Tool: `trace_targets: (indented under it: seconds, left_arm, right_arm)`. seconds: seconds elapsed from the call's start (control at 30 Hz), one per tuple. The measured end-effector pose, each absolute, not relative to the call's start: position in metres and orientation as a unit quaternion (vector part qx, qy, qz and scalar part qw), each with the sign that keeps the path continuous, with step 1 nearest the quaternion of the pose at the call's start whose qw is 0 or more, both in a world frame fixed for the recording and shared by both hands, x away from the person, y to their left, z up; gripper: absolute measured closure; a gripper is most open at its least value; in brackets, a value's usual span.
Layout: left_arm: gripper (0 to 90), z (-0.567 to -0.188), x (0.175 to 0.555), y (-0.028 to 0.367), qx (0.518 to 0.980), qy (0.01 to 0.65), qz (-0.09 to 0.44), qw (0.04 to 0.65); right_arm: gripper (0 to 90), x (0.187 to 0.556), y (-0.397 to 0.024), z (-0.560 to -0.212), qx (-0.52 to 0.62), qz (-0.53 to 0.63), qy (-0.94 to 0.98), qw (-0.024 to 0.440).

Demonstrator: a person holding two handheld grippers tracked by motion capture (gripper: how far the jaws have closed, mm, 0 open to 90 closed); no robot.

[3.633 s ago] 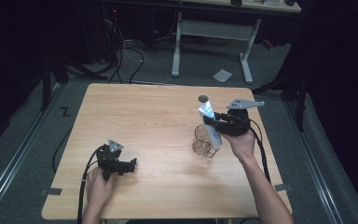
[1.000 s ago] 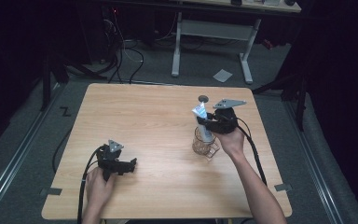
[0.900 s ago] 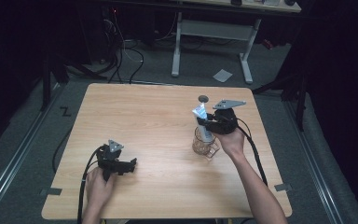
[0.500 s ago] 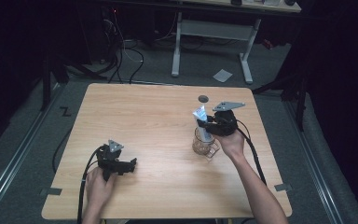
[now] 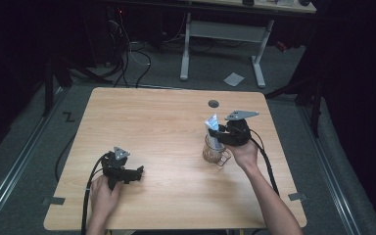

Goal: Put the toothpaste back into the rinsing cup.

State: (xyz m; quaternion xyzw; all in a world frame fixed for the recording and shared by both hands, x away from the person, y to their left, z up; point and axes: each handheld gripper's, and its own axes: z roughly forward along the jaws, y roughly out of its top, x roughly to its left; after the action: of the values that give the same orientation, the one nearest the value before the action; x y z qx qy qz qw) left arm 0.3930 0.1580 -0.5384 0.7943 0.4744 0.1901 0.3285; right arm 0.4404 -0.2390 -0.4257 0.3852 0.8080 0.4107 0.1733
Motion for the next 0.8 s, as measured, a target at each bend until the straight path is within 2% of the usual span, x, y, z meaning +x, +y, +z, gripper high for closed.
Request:
trace_targets:
  seconds: [0.8]
  left_arm:
    - [0.8,-0.538,0.393,0.158,0.794,0.474,0.19,0.329]
  right_arm:
    - [63.0,0.434,-0.246,-0.439,0.392,0.408,0.808,0.164]
